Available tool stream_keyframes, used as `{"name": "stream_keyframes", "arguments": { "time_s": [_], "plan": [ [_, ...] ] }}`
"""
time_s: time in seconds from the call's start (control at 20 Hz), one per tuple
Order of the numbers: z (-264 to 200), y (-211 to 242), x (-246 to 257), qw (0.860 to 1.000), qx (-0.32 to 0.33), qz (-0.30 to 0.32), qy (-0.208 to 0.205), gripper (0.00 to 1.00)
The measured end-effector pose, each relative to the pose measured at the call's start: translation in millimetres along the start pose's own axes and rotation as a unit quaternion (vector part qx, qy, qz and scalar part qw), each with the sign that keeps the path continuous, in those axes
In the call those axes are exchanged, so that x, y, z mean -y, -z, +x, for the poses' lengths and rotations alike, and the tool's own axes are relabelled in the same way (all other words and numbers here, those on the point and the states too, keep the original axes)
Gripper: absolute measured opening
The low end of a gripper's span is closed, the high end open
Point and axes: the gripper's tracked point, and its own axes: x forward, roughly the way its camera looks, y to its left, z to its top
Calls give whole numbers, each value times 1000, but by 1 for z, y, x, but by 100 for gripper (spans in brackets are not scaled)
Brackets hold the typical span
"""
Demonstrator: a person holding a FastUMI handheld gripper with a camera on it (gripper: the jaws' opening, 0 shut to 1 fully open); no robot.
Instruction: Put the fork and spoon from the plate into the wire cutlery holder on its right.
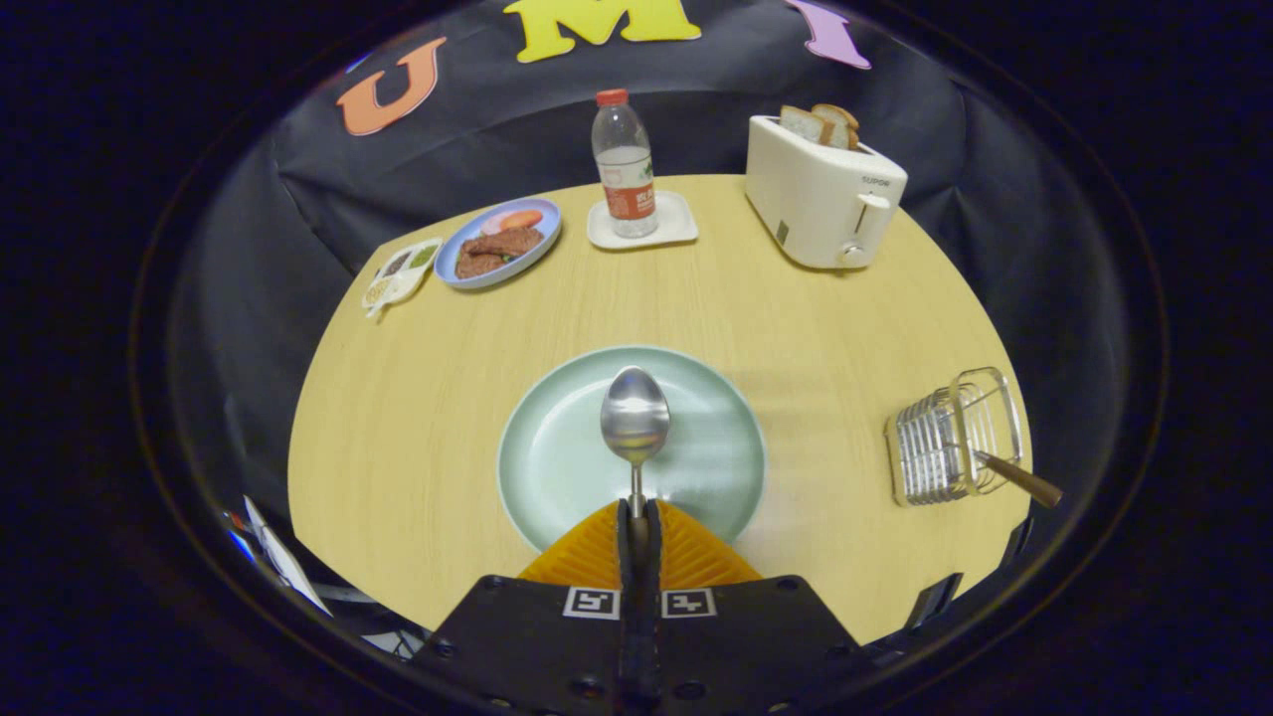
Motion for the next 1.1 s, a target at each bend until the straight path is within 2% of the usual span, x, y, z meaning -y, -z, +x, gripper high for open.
{"name": "stream_keyframes", "arguments": {
  "time_s": [0.35,0.6,0.9,1.1],
  "plan": [
    [-76,-33,86,1000,-9,3,4,0],
    [-113,-49,157,999,-20,-4,30,1],
    [-122,-47,214,997,-63,18,32,1],
    [-110,-27,227,993,-116,32,21,0]
  ]
}}
